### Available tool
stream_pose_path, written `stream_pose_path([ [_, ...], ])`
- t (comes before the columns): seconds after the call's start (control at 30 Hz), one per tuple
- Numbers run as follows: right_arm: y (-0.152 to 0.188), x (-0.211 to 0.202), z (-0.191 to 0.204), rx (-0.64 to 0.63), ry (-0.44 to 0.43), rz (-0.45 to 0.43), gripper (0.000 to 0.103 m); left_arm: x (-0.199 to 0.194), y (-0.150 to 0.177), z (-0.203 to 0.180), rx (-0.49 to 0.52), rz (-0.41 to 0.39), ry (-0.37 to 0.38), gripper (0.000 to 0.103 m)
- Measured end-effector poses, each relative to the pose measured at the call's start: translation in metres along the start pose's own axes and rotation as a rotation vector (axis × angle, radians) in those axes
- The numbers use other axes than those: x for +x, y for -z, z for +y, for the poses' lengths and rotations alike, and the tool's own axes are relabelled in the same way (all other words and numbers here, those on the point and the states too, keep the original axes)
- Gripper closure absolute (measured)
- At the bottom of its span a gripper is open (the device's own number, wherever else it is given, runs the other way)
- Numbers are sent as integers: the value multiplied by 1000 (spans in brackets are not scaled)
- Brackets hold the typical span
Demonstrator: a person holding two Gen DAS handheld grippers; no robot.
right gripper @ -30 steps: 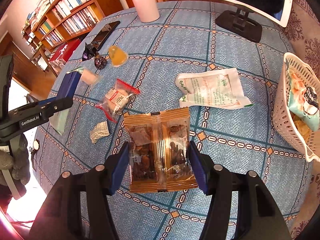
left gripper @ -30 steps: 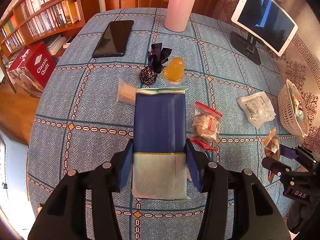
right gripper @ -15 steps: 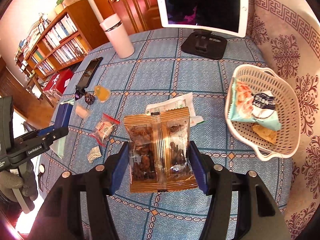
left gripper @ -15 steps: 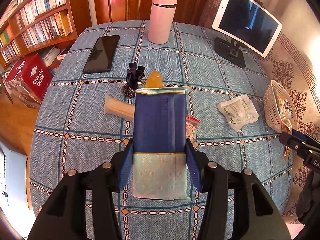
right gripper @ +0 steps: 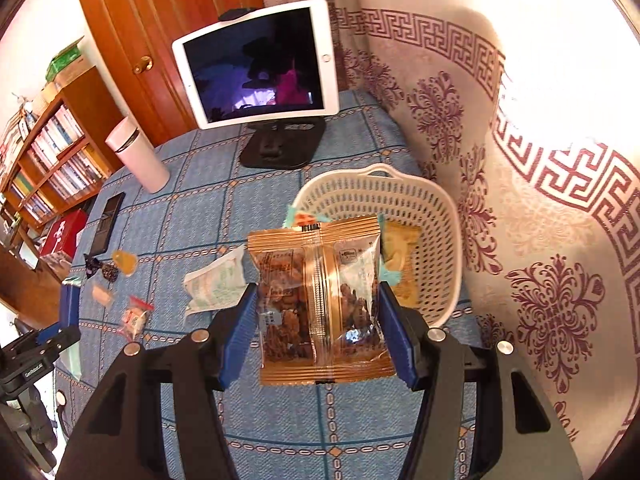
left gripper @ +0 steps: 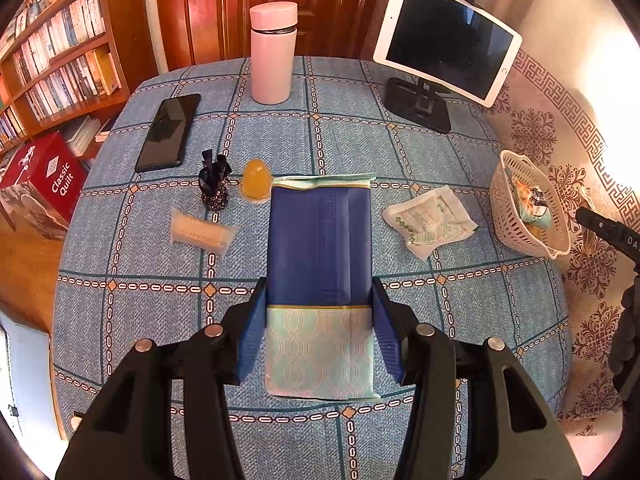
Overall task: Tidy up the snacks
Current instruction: 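Carry the brown two-pack into the white basket and open the right tool, then carry the navy-and-mint packet into the white basket and open the left tool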
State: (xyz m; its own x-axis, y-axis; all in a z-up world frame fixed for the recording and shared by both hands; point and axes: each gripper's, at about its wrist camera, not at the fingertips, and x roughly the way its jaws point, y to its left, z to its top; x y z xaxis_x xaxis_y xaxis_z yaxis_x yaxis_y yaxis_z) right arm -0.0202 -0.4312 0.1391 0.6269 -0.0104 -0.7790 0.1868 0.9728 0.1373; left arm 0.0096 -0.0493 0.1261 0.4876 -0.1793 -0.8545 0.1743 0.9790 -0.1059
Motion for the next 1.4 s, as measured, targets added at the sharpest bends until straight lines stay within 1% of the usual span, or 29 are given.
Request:
stream_pose_path([
  [0.1,-7,2,-16,14,40,-14,44,-3,1,-8,15,-5,8,52],
  [0.27,-14,13,-31,21,87,-23,43,-9,1,-21,34,-14,14,52],
  [0.33,-15,17,-36,26,102,-23,39,-11,1,-24,39,-18,14,52],
  [0.53,-7,19,-41,34,86,-13,39,-15,1,-30,45,-22,8,52],
  [0.7,10,14,-34,35,63,0,39,-15,-2,-39,56,-23,12,52],
  [0.8,22,7,-29,25,53,7,40,-13,-7,-50,76,-25,28,52],
  [0.97,44,-1,-25,13,36,32,40,-4,-20,-85,138,-28,74,52],
  [1.3,81,-7,-35,53,27,92,40,15,-44,-189,341,-30,199,52],
  [1.4,90,-9,-34,45,36,110,40,21,-49,-217,386,-28,236,52],
])
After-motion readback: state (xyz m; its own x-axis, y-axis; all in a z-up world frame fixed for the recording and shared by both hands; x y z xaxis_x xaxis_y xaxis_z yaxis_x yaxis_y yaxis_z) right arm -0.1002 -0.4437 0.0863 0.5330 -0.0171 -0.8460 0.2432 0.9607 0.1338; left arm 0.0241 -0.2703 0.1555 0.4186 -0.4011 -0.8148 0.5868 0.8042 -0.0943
